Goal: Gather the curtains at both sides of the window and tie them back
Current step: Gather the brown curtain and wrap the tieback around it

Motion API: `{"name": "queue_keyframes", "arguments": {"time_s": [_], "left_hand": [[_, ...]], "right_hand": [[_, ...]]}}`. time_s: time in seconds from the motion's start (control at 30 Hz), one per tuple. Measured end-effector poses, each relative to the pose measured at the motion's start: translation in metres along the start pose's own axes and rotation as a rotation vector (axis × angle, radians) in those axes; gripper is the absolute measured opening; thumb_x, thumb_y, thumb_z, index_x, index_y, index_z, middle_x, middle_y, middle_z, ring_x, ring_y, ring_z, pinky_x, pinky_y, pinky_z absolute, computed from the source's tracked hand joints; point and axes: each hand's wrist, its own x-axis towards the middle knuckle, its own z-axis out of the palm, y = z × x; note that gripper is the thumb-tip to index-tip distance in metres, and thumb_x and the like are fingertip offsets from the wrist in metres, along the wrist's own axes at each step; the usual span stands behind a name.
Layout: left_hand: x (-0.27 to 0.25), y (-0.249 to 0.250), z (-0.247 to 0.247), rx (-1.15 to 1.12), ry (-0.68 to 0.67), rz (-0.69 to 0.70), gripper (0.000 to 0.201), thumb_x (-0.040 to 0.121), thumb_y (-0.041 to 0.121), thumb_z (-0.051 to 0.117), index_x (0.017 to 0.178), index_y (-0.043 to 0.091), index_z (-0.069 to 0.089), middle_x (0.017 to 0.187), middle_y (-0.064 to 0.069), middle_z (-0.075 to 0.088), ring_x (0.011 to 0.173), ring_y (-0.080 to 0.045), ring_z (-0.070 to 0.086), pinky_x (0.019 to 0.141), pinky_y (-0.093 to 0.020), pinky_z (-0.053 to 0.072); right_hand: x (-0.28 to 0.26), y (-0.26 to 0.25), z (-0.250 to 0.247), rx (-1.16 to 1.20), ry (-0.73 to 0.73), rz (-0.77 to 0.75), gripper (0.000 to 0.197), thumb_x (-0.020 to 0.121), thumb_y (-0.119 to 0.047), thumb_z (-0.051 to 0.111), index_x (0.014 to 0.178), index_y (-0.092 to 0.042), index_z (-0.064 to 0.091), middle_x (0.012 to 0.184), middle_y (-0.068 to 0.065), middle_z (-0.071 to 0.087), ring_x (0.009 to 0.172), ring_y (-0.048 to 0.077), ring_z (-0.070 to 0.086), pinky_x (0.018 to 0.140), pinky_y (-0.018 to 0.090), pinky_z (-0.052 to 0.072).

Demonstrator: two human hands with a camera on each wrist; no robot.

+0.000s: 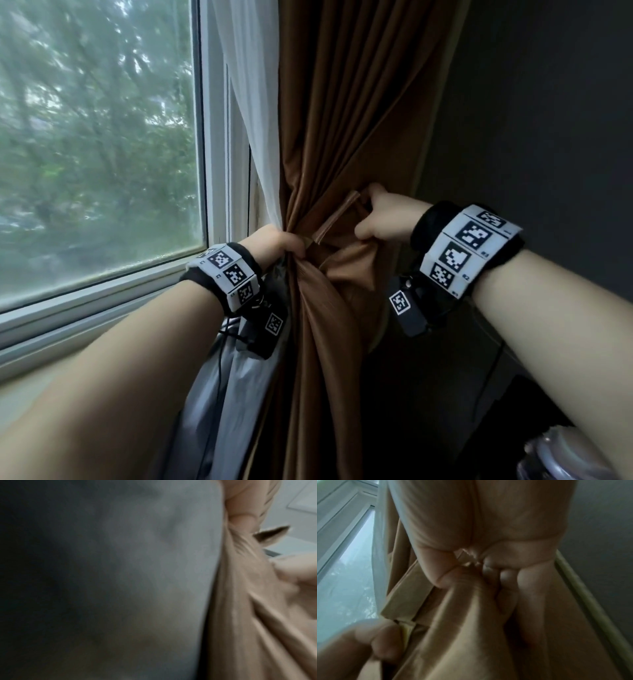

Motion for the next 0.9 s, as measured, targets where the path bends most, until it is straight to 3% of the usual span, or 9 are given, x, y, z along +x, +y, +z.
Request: {"name": "queue_keyframes", "arguments": {"time_s": [0.1,0.2,0.33,0.43,0.53,0.6,0.73,0.83,0.9], "left_hand": [[-0.001,0.001,0.003,0.037,0.023,-0.014,0.012,0.044,0.003,0.057,0.048,0.009,0.067,0.052,-0.006,0.06,0.057,-0.025,0.057,0.061,-0.026,0.045],[-0.004,0.002,0.006,0.073,0.016,-0.002,0.01,0.048,0.004,0.06,0.055,0.008,0.066,0.059,-0.009,0.06,0.064,-0.026,0.057,0.064,-0.029,0.044],[-0.004,0.001,0.01,0.078,0.047,0.024,0.017,0.071,-0.008,0.055,0.067,0.007,0.062,0.064,-0.008,0.057,0.061,-0.022,0.054,0.059,-0.025,0.043],[-0.007,0.001,0.014,0.046,0.045,0.075,0.025,0.073,-0.014,0.051,0.065,0.008,0.06,0.056,-0.001,0.057,0.055,-0.017,0.053,0.049,-0.017,0.043],[-0.009,-0.001,0.014,0.019,0.042,0.111,0.029,0.073,-0.017,0.05,0.065,0.01,0.058,0.053,0.001,0.056,0.053,-0.014,0.052,0.042,-0.011,0.041],[-0.009,-0.001,0.013,-0.008,-0.001,0.144,0.027,0.075,-0.016,0.054,0.079,0.01,0.062,0.067,-0.001,0.06,0.063,-0.014,0.059,0.053,-0.015,0.049],[-0.007,-0.005,0.014,-0.112,-0.064,0.266,0.039,0.076,-0.007,0.066,0.111,0.011,0.06,0.09,0.006,0.069,0.079,-0.001,0.068,0.069,-0.014,0.054],[0.002,-0.009,0.012,-0.071,0.001,0.277,0.059,0.064,0.008,0.077,0.12,0.011,0.059,0.101,0.005,0.069,0.09,-0.005,0.066,0.075,-0.013,0.053],[0.006,-0.01,0.007,-0.038,0.048,0.257,0.057,0.066,0.002,0.078,0.119,0.01,0.059,0.095,0.009,0.067,0.088,-0.005,0.064,0.069,-0.008,0.051]], "right_hand": [[-0.002,0.008,0.008,-0.037,0.051,0.059,0.071,0.08,-0.011,0.058,0.14,-0.012,0.021,0.117,0.011,0.053,0.095,0.025,0.055,0.082,0.033,0.05],[-0.003,0.015,0.018,-0.052,0.164,0.087,0.061,0.081,-0.011,0.05,0.137,-0.014,0.026,0.122,0.012,0.053,0.106,0.031,0.056,0.09,0.038,0.049],[-0.001,0.015,0.022,0.373,0.332,0.115,0.041,0.087,-0.013,0.048,0.128,-0.013,0.043,0.129,0.01,0.051,0.117,0.028,0.05,0.091,0.026,0.039],[-0.006,-0.006,0.023,0.614,0.274,-0.079,0.05,0.088,-0.023,0.058,0.132,-0.019,0.035,0.115,-0.003,0.053,0.101,0.015,0.054,0.083,0.024,0.046],[-0.009,-0.018,0.024,0.324,0.194,-0.251,0.071,0.08,-0.029,0.07,0.135,-0.018,0.027,0.122,-0.002,0.054,0.11,0.011,0.054,0.084,0.019,0.041],[-0.006,-0.016,0.02,0.217,0.227,-0.299,0.073,0.076,-0.032,0.074,0.134,-0.018,0.031,0.13,0.0,0.053,0.116,0.014,0.053,0.088,0.02,0.039],[0.001,-0.026,0.008,0.132,0.182,-0.352,0.075,0.07,-0.039,0.076,0.129,-0.017,0.036,0.123,-0.002,0.056,0.108,0.012,0.056,0.084,0.02,0.039],[0.002,-0.029,-0.004,0.017,0.058,-0.342,0.085,0.07,-0.033,0.078,0.136,-0.016,0.027,0.113,-0.008,0.049,0.101,0.005,0.048,0.083,0.016,0.037],[0.005,-0.018,-0.007,-0.099,-0.016,-0.295,0.087,0.073,-0.018,0.077,0.139,-0.015,0.019,0.108,-0.006,0.05,0.097,0.01,0.052,0.079,0.018,0.042]]}}
